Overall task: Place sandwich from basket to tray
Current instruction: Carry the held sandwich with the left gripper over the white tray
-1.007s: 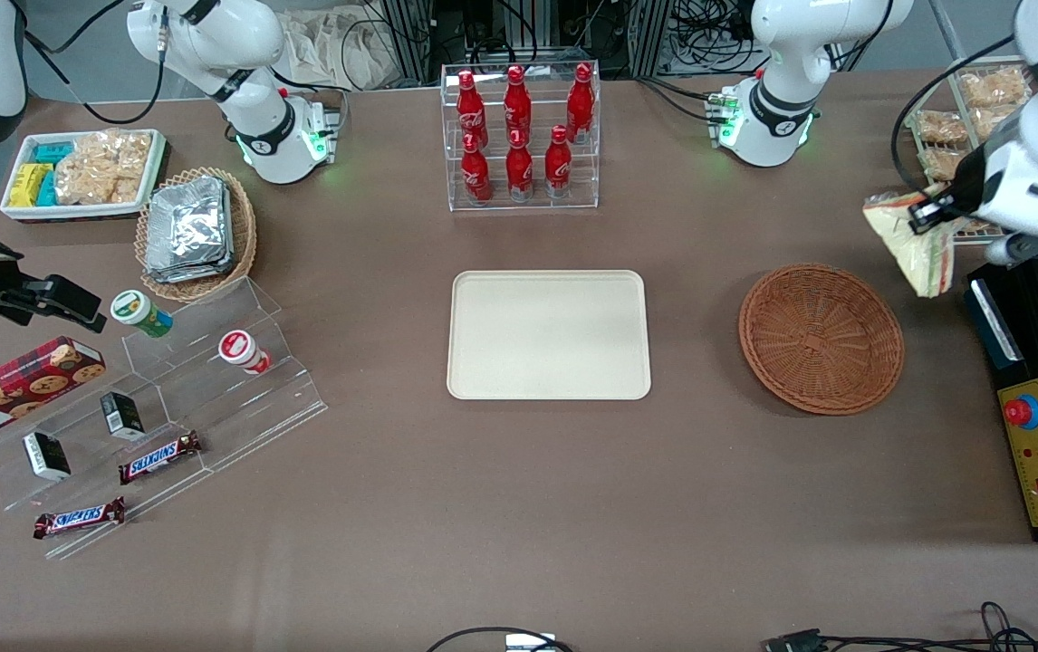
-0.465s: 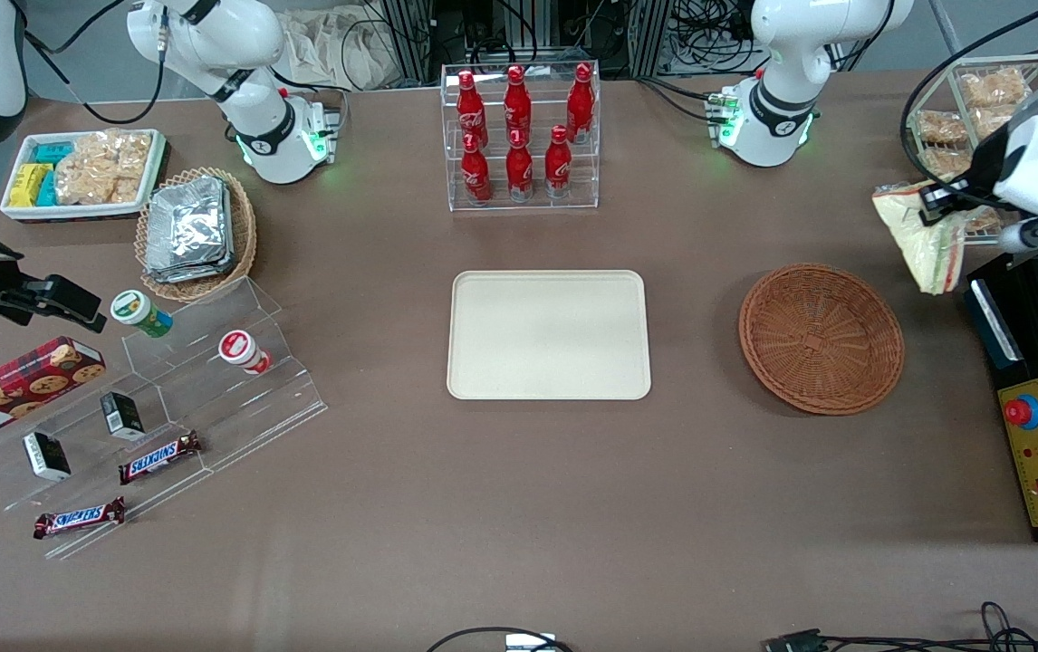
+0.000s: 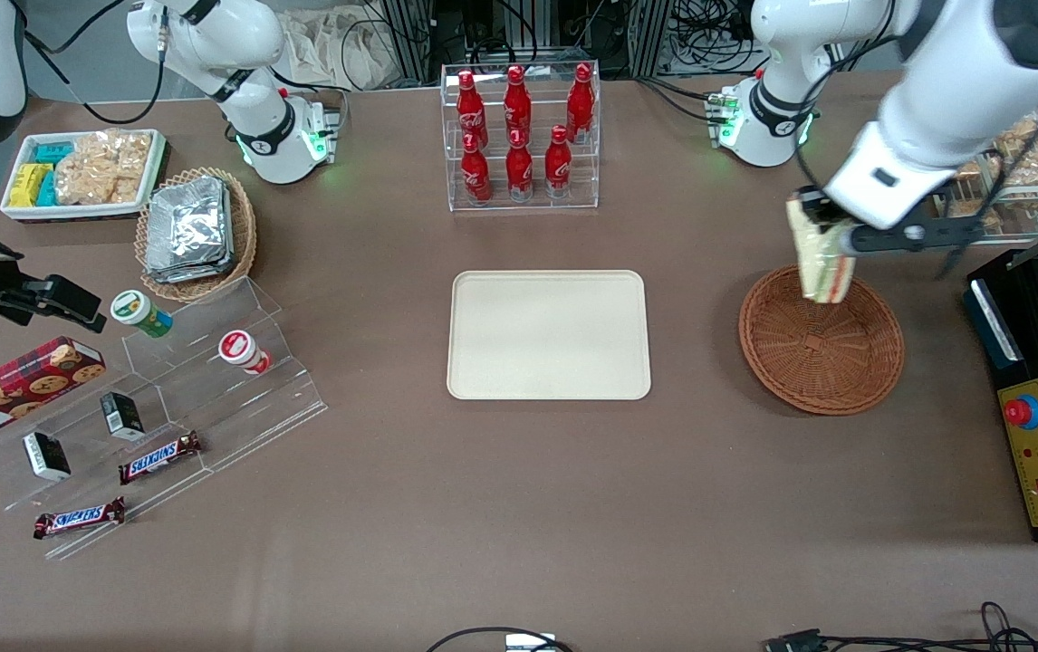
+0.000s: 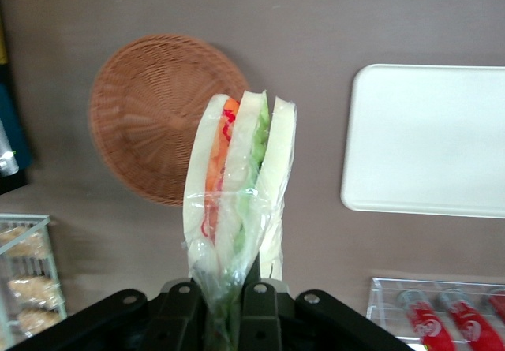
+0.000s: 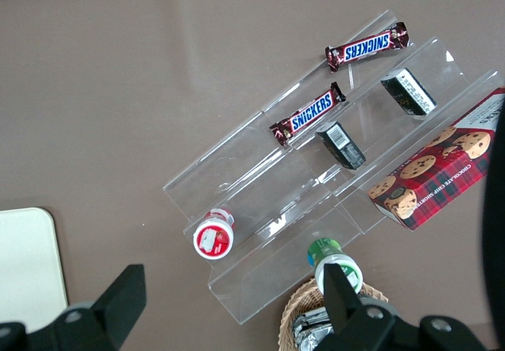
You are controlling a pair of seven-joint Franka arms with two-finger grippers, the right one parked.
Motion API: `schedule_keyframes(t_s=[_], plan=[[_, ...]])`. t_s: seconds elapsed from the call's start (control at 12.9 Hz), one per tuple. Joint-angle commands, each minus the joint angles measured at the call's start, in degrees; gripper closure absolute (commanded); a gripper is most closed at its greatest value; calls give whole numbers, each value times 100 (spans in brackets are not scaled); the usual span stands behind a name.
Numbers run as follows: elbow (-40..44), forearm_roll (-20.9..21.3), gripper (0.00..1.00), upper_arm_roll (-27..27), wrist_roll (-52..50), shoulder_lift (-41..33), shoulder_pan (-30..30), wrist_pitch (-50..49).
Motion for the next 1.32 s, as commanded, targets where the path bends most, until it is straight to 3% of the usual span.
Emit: schedule_keyframes(t_s=[0.0,0.15,0.54,0.93,1.24], plan=[[868,125,100,-649,-840,923,-35,-167],[1298,546,100,-1054,-1334,1512,-202,-175],[1353,767,100,-1504,-1898,2348,-307,78],[214,855,100,-1504,-2277,2578,-396,1386],[-816,1198,100,-1504,-2513,2683,-483,2608]])
